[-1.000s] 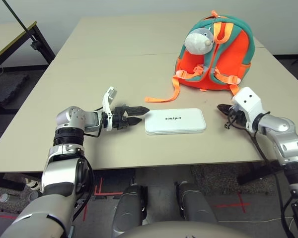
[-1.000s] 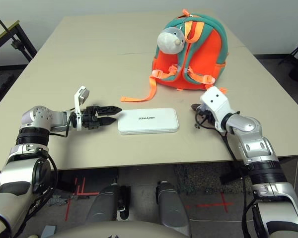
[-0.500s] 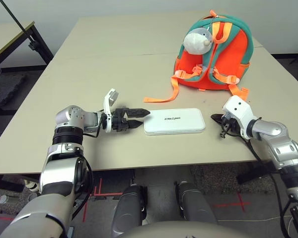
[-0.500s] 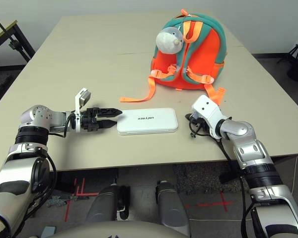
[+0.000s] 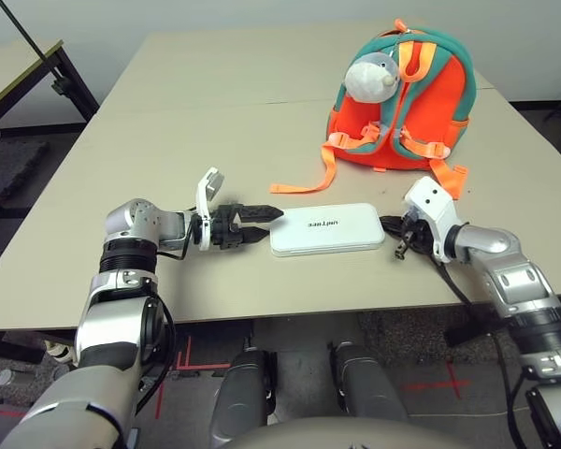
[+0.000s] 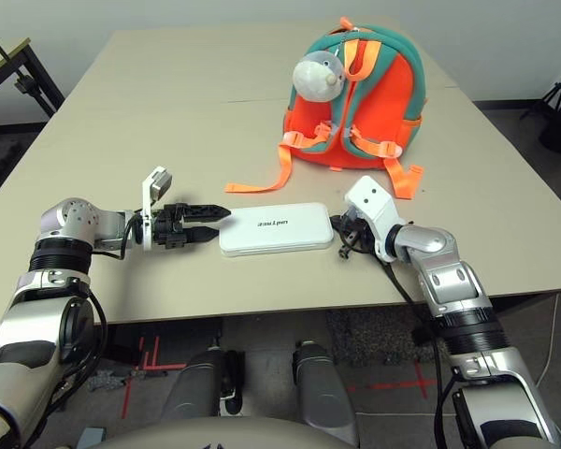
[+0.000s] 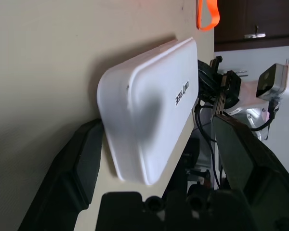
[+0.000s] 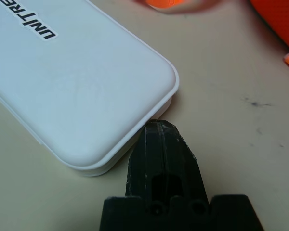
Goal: Put the pencil case into the backpack and zip it.
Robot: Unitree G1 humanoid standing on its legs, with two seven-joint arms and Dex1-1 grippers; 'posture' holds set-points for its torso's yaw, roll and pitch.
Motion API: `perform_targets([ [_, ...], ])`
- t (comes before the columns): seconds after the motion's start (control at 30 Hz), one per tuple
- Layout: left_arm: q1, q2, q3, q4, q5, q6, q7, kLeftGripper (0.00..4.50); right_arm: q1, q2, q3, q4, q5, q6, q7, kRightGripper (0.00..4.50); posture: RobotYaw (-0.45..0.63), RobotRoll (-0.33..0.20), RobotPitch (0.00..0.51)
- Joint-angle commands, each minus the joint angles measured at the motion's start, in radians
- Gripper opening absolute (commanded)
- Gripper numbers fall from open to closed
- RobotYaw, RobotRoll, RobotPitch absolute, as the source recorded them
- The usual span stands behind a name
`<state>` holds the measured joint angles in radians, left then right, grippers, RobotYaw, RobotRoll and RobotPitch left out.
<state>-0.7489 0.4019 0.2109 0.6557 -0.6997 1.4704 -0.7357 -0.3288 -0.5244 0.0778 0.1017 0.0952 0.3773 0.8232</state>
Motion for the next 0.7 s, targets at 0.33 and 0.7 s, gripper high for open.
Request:
perform_targets([
  [0.33, 0.051, -0.028, -0.033, -0.078, -0.004, 0.094, 0.008, 4.50, -0.032, 0.058, 0.046, -0.063, 0.019, 0.054, -0.004, 0.03, -0.19, 0.000, 0.096],
  [0.7, 0.150, -0.061, -0.082, -0.230, -0.013, 0.138, 0.013, 4.50, -0.036, 0.076, 0.045, -0.057, 0.011, 0.049, -0.027, 0.03, -0.20, 0.000, 0.099],
])
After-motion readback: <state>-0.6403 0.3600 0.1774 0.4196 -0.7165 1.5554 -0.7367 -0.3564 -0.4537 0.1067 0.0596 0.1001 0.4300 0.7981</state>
